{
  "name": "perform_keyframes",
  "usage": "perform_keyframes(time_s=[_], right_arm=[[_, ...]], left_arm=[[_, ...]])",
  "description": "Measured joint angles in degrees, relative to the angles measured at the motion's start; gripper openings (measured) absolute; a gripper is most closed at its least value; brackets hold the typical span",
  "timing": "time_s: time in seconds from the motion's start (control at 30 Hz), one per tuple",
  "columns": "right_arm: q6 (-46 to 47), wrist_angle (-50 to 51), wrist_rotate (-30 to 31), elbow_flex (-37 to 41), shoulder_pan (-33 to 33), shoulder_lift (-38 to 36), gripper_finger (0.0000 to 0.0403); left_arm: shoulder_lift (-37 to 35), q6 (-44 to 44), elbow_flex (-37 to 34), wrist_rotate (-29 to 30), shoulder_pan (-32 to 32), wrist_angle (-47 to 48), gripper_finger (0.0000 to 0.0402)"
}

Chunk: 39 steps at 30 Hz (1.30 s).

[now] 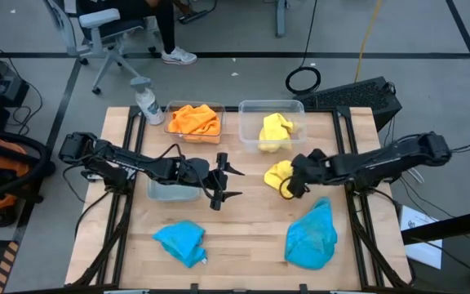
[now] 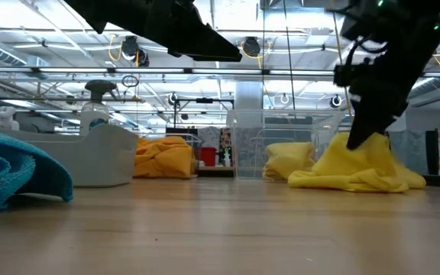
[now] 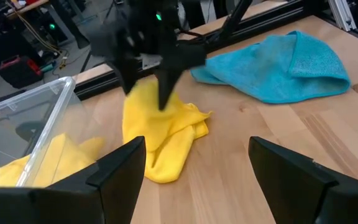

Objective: Sort microfiber towel by color & place in baskets
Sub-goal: Put the right yellow towel into the right transparent bin

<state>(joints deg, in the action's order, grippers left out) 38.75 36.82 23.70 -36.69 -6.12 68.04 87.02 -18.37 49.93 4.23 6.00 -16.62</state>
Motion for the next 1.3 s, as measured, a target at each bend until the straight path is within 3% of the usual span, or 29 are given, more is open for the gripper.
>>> perform_keyframes(time_s=[0.3, 0.5, 0.8, 0.87, 1.1, 1.3], right_arm=[[-3.44, -9.65, -8.94, -0.08, 0.02, 16.41, 0.028], [-5.28, -14.19, -11.3, -0.48, 0.5, 21.22, 0.021], [-7.94, -13.65, -12.47, 0.01, 0.49, 17.51, 0.0025], [-8.4, -12.93, -12.45, 0.27, 0.34, 15.73, 0.0015], [-9.55, -14.13, -12.27, 0.23, -0.5, 8.12, 0.0037], [-17.4, -18.89, -12.12, 0.22, -3.71, 2.41, 0.0018]], left_arm=[[0.0, 0.0, 0.0, 0.0, 0.0, 0.0, 0.029], [0.0, 0.0, 0.0, 0.02, 0.0, 0.0, 0.029], [-0.02, -0.02, 0.0, 0.02, 0.0, -0.07, 0.029], [-0.02, -0.02, 0.0, 0.02, 0.02, -0.5, 0.029], [-0.02, 0.07, 0.0, -2.16, 0.0, -4.67, 0.029], [3.44, 0.04, 0.05, -5.42, 0.02, -11.84, 0.029]])
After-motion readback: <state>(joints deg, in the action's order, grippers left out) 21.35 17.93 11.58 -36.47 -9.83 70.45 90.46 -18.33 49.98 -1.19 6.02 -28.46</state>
